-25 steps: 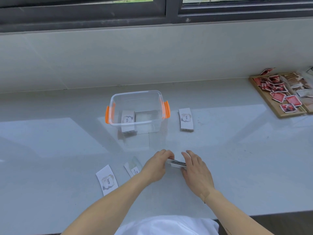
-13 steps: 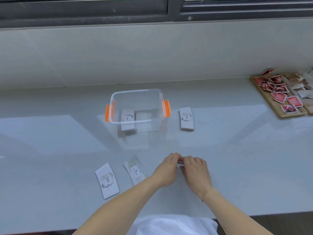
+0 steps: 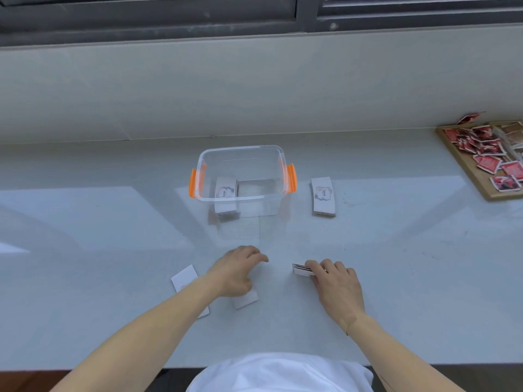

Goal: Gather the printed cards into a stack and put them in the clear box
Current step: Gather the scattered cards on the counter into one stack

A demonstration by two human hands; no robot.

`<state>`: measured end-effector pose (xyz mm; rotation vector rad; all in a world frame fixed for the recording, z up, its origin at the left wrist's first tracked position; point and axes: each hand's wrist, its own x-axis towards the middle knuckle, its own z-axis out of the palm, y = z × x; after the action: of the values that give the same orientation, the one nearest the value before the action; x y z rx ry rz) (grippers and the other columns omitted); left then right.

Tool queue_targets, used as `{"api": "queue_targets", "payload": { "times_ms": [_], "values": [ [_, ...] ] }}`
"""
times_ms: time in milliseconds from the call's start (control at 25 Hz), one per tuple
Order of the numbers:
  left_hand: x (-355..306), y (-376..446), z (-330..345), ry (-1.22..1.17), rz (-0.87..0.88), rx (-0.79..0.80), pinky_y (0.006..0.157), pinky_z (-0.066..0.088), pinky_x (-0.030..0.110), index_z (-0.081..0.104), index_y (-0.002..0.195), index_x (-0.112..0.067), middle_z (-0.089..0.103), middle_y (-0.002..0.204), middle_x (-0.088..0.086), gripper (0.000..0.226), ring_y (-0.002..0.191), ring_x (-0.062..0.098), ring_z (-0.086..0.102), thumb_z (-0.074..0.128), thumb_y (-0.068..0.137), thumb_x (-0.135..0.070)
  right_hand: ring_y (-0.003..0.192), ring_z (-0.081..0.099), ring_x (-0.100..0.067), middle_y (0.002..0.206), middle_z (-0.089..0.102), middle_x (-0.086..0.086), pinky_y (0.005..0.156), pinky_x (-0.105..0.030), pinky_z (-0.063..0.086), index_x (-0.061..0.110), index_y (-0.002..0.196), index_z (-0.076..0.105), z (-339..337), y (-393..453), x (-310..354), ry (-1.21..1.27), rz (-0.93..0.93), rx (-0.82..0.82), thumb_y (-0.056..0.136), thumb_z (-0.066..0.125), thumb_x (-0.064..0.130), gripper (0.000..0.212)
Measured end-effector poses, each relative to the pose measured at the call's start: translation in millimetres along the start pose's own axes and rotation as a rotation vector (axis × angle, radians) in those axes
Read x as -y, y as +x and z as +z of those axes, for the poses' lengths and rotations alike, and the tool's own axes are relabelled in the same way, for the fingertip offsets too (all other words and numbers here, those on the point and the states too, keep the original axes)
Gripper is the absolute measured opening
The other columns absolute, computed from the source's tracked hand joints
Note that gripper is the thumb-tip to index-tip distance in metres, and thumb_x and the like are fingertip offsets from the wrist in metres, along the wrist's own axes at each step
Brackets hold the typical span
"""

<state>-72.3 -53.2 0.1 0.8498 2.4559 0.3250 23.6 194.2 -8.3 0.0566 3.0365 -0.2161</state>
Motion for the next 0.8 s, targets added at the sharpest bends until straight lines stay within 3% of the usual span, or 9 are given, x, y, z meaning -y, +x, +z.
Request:
{"api": "queue_targets", "payload": {
  "times_ms": [200, 400, 640, 800],
  "values": [
    [33.0, -11.5, -13.5, 0.278, 0.117, 0.144, 0.113, 0.025, 0.038, 0.037, 0.135, -0.039, 0.029, 0.151, -0.005, 0.069, 0.139, 0.02, 0.025, 0.062, 0.073, -0.022, 0.068, 0.053, -0.028, 0.079, 0.061, 0.003, 0.06, -0.038, 0.04, 0.028, 0.103, 0.061, 2.0, 1.9, -0.9, 0.008, -0.006, -0.025, 0.084, 0.067, 0.011, 0.027],
    [37.8, -9.8, -12.3, 0.445, 0.183, 0.142, 0.104, 0.035, 0.04, 0.039, 0.128, -0.032, 0.034, 0.143, 0.0, 0.065, 0.131, 0.023, 0.033, 0.074, 0.073, -0.026, 0.064, 0.052, -0.028, 0.076, 0.06, 0.004, 0.058, -0.036, 0.038, 0.028, 0.101, 0.06, 4.7, 2.9, -0.8, 0.025, -0.011, -0.063, 0.081, 0.071, 0.013, 0.027],
    [38.4, -6.6, -12.9, 0.346, 0.049, 0.091, 0.086, 0.039, 0.032, 0.042, 0.108, -0.022, 0.051, 0.116, -0.002, 0.059, 0.109, 0.02, 0.041, 0.082, 0.066, -0.031, 0.065, 0.052, -0.028, 0.076, 0.06, 0.004, 0.058, -0.036, 0.036, 0.027, 0.101, 0.06, 5.6, 3.6, -0.4, 0.026, -0.009, -0.057, 0.08, 0.071, 0.012, 0.028],
    [40.6, -7.2, -17.3, 0.07, -0.128, 0.158, 0.068, 0.036, 0.029, 0.035, 0.099, -0.029, 0.057, 0.103, -0.006, 0.035, 0.085, 0.021, 0.049, 0.066, 0.084, -0.024, 0.067, 0.053, -0.028, 0.078, 0.061, 0.003, 0.059, -0.036, 0.037, 0.027, 0.102, 0.06, 3.8, 3.0, -0.5, 0.03, -0.01, -0.043, 0.082, 0.069, 0.013, 0.026]
  ]
}}
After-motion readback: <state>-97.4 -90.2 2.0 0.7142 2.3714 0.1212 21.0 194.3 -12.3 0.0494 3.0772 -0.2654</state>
